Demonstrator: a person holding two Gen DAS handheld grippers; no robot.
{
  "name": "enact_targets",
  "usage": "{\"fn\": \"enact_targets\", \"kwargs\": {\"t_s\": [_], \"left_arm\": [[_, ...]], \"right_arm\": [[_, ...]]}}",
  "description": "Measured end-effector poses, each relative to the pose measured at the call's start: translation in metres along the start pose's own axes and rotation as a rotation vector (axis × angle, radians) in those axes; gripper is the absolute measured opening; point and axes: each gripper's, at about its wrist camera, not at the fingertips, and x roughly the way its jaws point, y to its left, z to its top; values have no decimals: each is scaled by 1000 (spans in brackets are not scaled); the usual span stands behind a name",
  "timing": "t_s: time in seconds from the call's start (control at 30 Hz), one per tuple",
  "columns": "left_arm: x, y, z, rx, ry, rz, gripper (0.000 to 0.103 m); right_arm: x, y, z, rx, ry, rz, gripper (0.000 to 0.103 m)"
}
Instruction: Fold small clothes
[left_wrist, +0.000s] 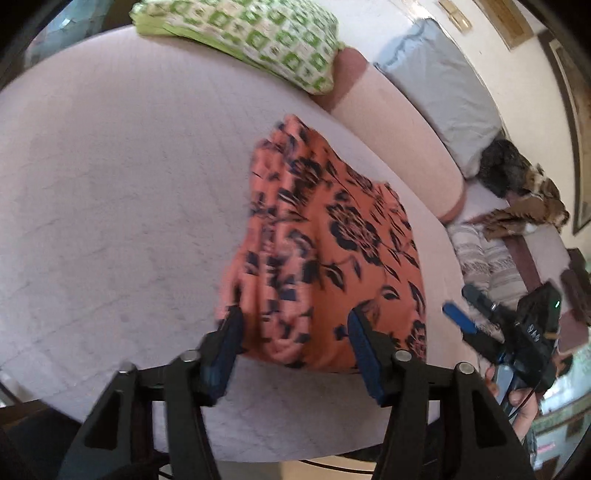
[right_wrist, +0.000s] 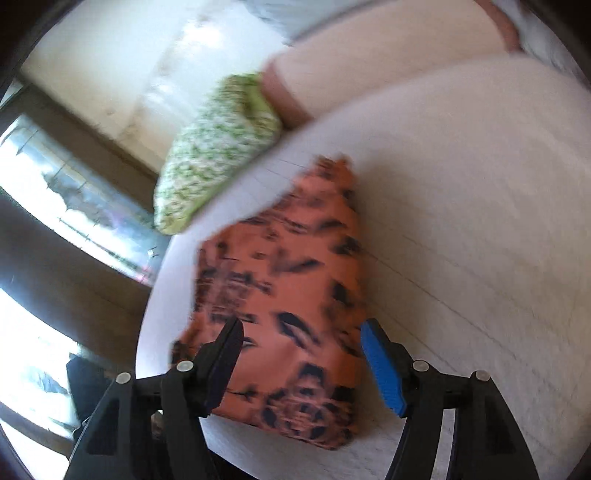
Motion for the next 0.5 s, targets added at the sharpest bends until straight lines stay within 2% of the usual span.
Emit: {"fn": "enact_targets", "kwargs": {"t_s": [0.03,0.13,0.17,0.2,0.23,0.33,0.4,0.43,0.47,0.5], "left_arm": [[4,4,1,-23,25,5,14],[8,45,5,-235,40,-74,13],[11,60,3,-317,58,-133,13],[14,69,1,-374,77,-177,14],[15,69,1,-372,89,-184,14],[10,39,8,-216,97,-84,17],[0,14,19,-110,73,-8,35],[-8,2,26,-54,34,24,41],[-16,-9,34,2,-14,47,55],[-22,-20,45,50,-64,60,63]], "right_arm": [[7,11,3,-34,12,-3,71],[28,24,5,-82,76,-8,71],[38,25,4,-85,105,-13,71],[45,24,2,-86,131,-22,71],[54,17,0,-85,155,-35,71],[56,10,-1,-89,153,0,78],[56,8,1,-83,163,12,80],[56,7,2,-79,170,20,81],[56,7,3,-74,175,27,81],[55,6,3,-68,178,35,81]]}}
